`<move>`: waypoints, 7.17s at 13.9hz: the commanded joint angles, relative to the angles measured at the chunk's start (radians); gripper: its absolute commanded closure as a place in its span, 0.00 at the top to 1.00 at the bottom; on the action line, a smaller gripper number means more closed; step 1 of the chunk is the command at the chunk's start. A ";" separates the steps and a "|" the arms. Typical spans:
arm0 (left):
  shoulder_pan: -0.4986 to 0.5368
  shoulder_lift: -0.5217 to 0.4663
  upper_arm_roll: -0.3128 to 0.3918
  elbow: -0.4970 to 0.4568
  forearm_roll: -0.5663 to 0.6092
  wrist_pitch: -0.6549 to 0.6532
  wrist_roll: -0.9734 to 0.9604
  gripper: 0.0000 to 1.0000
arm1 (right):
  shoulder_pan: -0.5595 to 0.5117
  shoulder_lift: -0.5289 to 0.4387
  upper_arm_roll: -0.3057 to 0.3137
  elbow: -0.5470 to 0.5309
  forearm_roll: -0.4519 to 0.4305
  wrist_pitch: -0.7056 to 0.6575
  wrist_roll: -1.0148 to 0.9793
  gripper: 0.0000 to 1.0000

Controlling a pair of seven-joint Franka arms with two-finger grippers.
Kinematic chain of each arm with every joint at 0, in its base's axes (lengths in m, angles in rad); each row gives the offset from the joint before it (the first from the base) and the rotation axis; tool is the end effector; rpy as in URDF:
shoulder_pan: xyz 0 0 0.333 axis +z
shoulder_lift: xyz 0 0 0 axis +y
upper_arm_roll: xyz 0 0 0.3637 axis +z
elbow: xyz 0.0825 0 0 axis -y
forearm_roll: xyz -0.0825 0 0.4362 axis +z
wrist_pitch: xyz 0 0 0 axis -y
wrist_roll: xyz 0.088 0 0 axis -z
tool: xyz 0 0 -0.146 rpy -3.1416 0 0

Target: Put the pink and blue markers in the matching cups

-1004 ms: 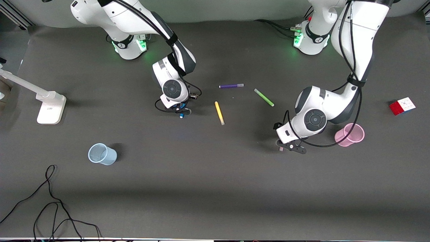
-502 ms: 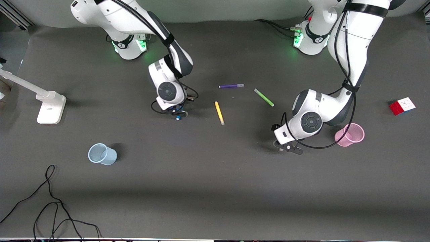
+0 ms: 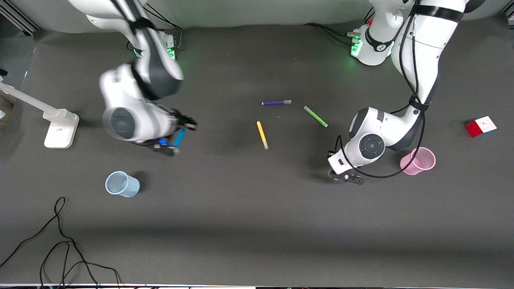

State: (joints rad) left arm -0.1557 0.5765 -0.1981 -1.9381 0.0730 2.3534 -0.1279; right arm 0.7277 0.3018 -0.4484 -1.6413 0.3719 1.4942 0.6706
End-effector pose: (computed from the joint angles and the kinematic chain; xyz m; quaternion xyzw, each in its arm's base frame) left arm 0.6159 -0.2249 0.1366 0.9885 -0.1283 -0.0791 0.0124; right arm 0.5925 0.2522 0.4241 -0.9470 0.2174 0.2360 0.0124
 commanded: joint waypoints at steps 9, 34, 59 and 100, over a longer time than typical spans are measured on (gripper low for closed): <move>0.022 -0.093 0.011 0.080 0.005 -0.148 -0.095 0.05 | -0.424 0.203 -0.058 0.173 0.168 -0.218 -0.422 0.00; 0.364 0.092 0.014 0.692 0.189 -1.174 0.258 0.05 | -0.568 0.453 -0.050 0.271 0.252 -0.210 -0.534 1.00; 0.308 0.240 0.003 0.800 0.292 -1.146 0.284 1.00 | -0.071 0.347 -0.237 -0.364 0.228 0.504 -0.526 0.61; 0.160 -0.621 0.140 0.231 -0.059 -0.730 0.159 1.00 | 0.002 0.324 -0.378 -0.333 0.340 0.389 -0.476 0.41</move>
State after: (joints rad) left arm 0.0139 -0.0194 -0.0668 -1.6827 0.0229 1.6088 0.0404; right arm 0.7132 0.6478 -0.8101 -1.9266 0.6942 1.8336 0.1971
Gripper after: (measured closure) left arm 0.000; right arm 0.630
